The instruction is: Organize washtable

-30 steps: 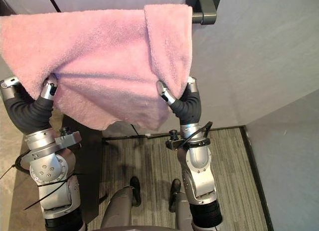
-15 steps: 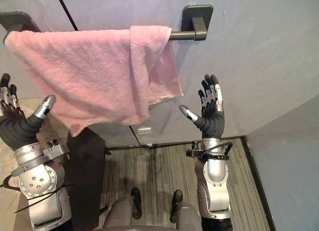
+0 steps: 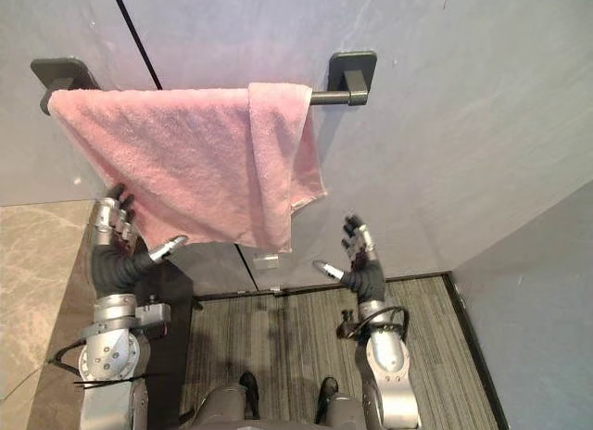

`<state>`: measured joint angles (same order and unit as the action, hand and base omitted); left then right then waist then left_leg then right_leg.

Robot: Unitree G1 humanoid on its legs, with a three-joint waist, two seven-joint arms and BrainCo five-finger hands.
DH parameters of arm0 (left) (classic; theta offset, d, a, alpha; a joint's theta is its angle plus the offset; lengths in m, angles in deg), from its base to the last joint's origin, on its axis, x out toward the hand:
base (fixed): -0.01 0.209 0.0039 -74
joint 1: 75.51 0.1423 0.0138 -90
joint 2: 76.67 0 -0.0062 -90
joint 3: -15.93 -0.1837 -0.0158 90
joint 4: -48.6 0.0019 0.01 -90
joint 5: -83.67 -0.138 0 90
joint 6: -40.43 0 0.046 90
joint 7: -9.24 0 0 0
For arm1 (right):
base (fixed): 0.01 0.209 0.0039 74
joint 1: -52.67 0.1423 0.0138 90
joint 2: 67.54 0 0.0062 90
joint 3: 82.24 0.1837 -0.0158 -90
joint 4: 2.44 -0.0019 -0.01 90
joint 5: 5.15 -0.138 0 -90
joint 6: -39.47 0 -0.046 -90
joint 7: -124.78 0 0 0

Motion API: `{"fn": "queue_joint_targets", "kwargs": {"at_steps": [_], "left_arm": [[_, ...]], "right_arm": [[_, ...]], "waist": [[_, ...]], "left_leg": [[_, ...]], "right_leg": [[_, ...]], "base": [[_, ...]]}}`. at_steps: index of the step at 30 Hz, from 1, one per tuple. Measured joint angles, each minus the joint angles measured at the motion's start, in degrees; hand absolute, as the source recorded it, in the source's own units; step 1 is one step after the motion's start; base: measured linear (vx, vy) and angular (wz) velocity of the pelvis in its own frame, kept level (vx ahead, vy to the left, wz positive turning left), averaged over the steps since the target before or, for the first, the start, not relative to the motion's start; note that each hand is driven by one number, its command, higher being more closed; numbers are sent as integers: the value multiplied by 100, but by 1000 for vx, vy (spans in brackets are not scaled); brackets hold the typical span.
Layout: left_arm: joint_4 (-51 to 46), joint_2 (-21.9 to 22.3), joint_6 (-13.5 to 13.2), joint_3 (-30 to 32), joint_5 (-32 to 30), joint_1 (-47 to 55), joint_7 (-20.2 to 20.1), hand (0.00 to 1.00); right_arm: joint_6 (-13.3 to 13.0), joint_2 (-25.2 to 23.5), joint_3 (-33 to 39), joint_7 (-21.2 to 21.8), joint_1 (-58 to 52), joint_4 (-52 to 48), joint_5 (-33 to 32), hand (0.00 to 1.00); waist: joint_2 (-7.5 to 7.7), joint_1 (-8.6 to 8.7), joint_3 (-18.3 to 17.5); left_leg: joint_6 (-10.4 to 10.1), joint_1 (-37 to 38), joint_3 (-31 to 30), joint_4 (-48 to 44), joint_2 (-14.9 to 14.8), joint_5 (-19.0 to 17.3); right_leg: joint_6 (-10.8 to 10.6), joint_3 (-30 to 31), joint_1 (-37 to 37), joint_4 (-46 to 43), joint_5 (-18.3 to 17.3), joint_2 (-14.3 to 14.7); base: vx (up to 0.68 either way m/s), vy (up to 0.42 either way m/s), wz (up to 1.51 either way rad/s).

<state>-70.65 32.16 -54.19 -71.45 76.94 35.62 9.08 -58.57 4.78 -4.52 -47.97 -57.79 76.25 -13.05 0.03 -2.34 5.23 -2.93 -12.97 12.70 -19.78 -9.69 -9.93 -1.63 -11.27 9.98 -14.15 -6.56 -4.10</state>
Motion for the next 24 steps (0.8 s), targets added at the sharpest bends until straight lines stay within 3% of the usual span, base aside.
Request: {"fn": "queue_joint_targets", "kwargs": {"at_steps": [4,9,15,18,21,24], "left_arm": [[218,-283,-71,-276,904,483,-712,0],[657,-564,-221,-300,1354,540,-897,0],[877,-756,-350,-267,1677,-14,-810,0],[937,-847,-406,-206,1886,-346,-715,0],[1162,-1168,-482,-167,2036,-900,-662,0],[1196,-1476,-521,-61,2199,-1161,-655,0]], "right_arm": [[-6,274,-620,827,-335,-129,-408,0],[-51,445,-1248,1434,-53,-379,-1140,0],[-74,416,-2119,1428,1745,149,-1801,0],[-74,300,-2483,1354,2529,675,-1803,0],[-155,74,-2472,1027,3354,1249,-1693,0],[-258,-29,-2459,766,3770,1429,-1539,0]], "waist": [[29,4,-47],[96,3,-418],[97,-11,-438],[92,-44,-437],[33,-167,-398],[-23,-178,-315]], "left_leg": [[-19,266,29,206,53,14],[-73,398,15,499,136,114],[-43,763,-28,1001,284,369],[-27,776,-49,1136,323,469],[0,755,-75,1320,372,623],[24,675,-98,1386,386,696]], "right_leg": [[-18,21,-214,140,-13,-7],[-36,20,-298,346,13,-8],[-79,0,-664,806,238,-17],[-75,-17,-684,930,328,-18],[-72,-40,-662,1087,468,-23],[-69,-72,-604,1169,549,-23]], "base": [[30,-4,-1],[44,-7,1],[29,1,3],[-24,4,4],[-47,8,6],[-64,8,4]]}}
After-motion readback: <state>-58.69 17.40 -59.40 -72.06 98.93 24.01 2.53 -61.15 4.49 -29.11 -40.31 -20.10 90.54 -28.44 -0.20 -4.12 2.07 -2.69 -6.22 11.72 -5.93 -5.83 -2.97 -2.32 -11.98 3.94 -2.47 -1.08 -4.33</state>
